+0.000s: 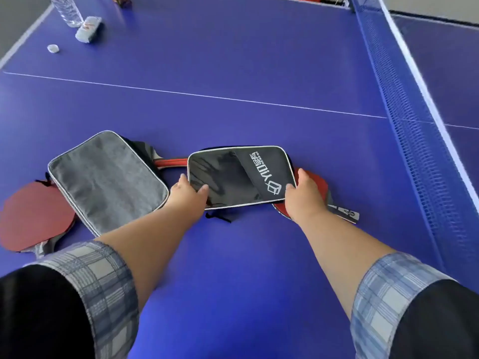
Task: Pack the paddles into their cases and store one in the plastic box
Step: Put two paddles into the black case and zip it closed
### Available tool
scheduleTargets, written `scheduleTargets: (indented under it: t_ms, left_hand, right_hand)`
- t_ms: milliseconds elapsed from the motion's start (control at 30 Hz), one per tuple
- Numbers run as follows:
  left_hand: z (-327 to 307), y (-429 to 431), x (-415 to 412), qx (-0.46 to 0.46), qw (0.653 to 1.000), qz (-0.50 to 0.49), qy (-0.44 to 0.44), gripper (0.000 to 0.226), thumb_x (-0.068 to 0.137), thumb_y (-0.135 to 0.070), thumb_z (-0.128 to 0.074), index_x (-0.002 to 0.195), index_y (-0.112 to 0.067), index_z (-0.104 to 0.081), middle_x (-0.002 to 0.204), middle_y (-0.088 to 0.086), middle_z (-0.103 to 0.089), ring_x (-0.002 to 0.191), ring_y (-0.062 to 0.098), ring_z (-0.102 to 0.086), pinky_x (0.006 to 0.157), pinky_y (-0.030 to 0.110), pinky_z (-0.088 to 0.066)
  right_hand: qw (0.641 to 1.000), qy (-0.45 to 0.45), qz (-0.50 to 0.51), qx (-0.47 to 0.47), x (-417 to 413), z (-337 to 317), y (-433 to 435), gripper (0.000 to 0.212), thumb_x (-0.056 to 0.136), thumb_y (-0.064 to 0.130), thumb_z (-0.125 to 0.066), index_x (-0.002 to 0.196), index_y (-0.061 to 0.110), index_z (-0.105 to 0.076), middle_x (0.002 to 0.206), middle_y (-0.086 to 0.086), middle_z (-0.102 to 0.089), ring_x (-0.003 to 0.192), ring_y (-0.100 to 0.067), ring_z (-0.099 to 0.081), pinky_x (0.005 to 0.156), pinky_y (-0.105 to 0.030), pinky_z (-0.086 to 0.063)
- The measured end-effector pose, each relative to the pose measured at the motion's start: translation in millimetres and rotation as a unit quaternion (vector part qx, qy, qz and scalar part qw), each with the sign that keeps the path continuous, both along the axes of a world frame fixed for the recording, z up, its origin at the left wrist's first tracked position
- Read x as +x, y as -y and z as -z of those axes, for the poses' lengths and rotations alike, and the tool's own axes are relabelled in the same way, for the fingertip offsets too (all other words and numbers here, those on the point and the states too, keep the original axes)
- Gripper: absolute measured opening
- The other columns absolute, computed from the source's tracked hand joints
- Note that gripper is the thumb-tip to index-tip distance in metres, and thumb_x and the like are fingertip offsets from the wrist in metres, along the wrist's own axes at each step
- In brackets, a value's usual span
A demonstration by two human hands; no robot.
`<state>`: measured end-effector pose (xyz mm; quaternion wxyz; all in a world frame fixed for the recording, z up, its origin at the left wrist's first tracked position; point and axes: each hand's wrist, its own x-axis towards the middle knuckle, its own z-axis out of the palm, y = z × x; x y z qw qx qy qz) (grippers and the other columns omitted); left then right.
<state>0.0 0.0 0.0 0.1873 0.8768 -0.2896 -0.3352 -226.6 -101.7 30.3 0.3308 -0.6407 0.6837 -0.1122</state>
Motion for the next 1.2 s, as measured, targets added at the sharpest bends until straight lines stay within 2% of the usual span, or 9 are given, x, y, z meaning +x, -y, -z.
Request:
scheduleTargets:
  t_ms: [67, 167, 300, 433, 600, 800, 933, 1033, 1200]
  left_hand:
    - [8.8, 12.1, -0.4, 0.0, 1.0, -0.026, -0.007, 0.062, 0.092, -0.042, -0.057, 0.139, -0.007, -0.038, 0.136, 0.019, -0.051, 0.119, 0.038, -0.051, 0.087, 0.039, -0.042]
    - [16.0, 20.2, -5.4, 0.019, 0.998, -0.057, -0.025, 0.06, 0.084, -0.027, -0.058, 0.137, -0.006, -0.038, 0.129, 0.018, -0.054, 0.114, 0.04, -0.054, 0.093, 0.044, -0.048]
    - [19.3, 19.7, -14.6, -0.024, 0.992, -0.113, -0.054, 0.048, 0.072, -0.014, -0.052, 0.12, -0.013, -0.047, 0.117, 0.012, -0.057, 0.102, 0.036, -0.058, 0.088, 0.05, -0.053]
    - [15.4, 4.2, -24.2, -0.074, 0.982, -0.153, -0.078, 0.04, 0.071, -0.015, -0.051, 0.11, -0.021, -0.053, 0.114, 0.007, -0.056, 0.089, 0.028, -0.06, 0.076, 0.042, -0.058]
    - [0.1, -23.6, -30.5, -0.101, 0.987, -0.11, -0.06, 0.05, 0.068, -0.016, -0.049, 0.117, -0.025, -0.053, 0.12, 0.005, -0.046, 0.088, 0.025, -0.057, 0.085, 0.045, -0.055]
    - [-16.5, -78.0, -35.0, -0.081, 0.995, 0.012, -0.055, 0.062, 0.067, -0.016, -0.057, 0.127, -0.029, -0.048, 0.114, -0.001, -0.037, 0.085, 0.021, -0.05, 0.073, 0.034, -0.043]
    - [-19.4, -113.3, -38.5, -0.062, 0.993, 0.084, -0.051, 0.064, 0.065, -0.018, -0.057, 0.128, -0.025, -0.049, 0.12, 0.004, -0.039, 0.096, 0.028, -0.05, 0.083, 0.037, -0.046]
    - [-17.4, -127.2, -40.7, -0.031, 0.99, 0.135, -0.024, 0.061, 0.071, -0.019, -0.054, 0.132, -0.025, -0.046, 0.122, 0.007, -0.042, 0.102, 0.031, -0.051, 0.093, 0.042, -0.046]
    - [-4.5, -133.1, -50.1, 0.009, 0.978, 0.203, 0.035, 0.067, 0.083, -0.035, -0.053, 0.146, -0.027, -0.033, 0.139, 0.01, -0.043, 0.121, 0.039, -0.045, 0.099, 0.048, -0.042]
  right_hand:
    - [0.999, -0.019, -0.021, 0.023, 6.0, 9.0, 21.1, 0.051, 0.101, 0.014, -0.046, 0.149, 0.007, -0.034, 0.148, -0.017, -0.047, 0.133, -0.035, -0.046, 0.103, -0.036, -0.037]
    - [0.996, -0.007, -0.028, 0.089, 17.0, 20.0, 38.2, 0.054, 0.098, 0.012, -0.044, 0.149, 0.008, -0.028, 0.139, -0.022, -0.05, 0.121, -0.04, -0.053, 0.091, -0.039, -0.045]
    - [0.994, -0.017, 0.016, 0.111, 24.7, 28.4, 45.6, 0.064, 0.093, 0.022, -0.054, 0.15, 0.01, -0.029, 0.14, -0.019, -0.051, 0.12, -0.039, -0.055, 0.1, -0.047, -0.047]
    - [0.979, 0.089, 0.102, 0.155, 20.6, 22.2, 27.2, 0.042, 0.085, 0.027, -0.058, 0.125, 0.016, -0.05, 0.124, -0.015, -0.062, 0.079, -0.028, -0.06, 0.059, -0.035, -0.05]
    - [0.961, 0.126, 0.22, 0.113, -3.0, 4.1, -25.2, 0.04, 0.086, 0.029, -0.063, 0.124, 0.023, -0.055, 0.13, -0.006, -0.044, 0.069, -0.014, -0.05, 0.052, -0.022, -0.04]
    - [0.924, 0.174, 0.296, 0.171, -39.3, -10.2, -124.9, 0.039, 0.087, 0.03, -0.068, 0.119, 0.018, -0.049, 0.097, -0.001, -0.061, 0.076, -0.019, -0.058, 0.065, -0.032, -0.051]
    - [0.898, 0.194, 0.353, 0.174, -51.8, -10.4, -191.7, 0.062, 0.083, 0.028, -0.073, 0.132, 0.021, -0.036, 0.105, -0.003, -0.063, 0.091, -0.029, -0.067, 0.084, -0.048, -0.058]
    - [0.883, 0.182, 0.38, 0.207, -55.5, -7.7, -234.4, 0.098, 0.082, 0.03, -0.076, 0.154, 0.025, -0.01, 0.122, -0.006, -0.06, 0.103, -0.035, -0.066, 0.092, -0.054, -0.055]
    - [0.895, 0.132, 0.345, 0.248, -60.5, 4.2, -290.2, 0.048, 0.086, 0.027, -0.072, 0.126, 0.009, -0.052, 0.114, -0.01, -0.065, 0.099, -0.029, -0.064, 0.089, -0.041, -0.055]
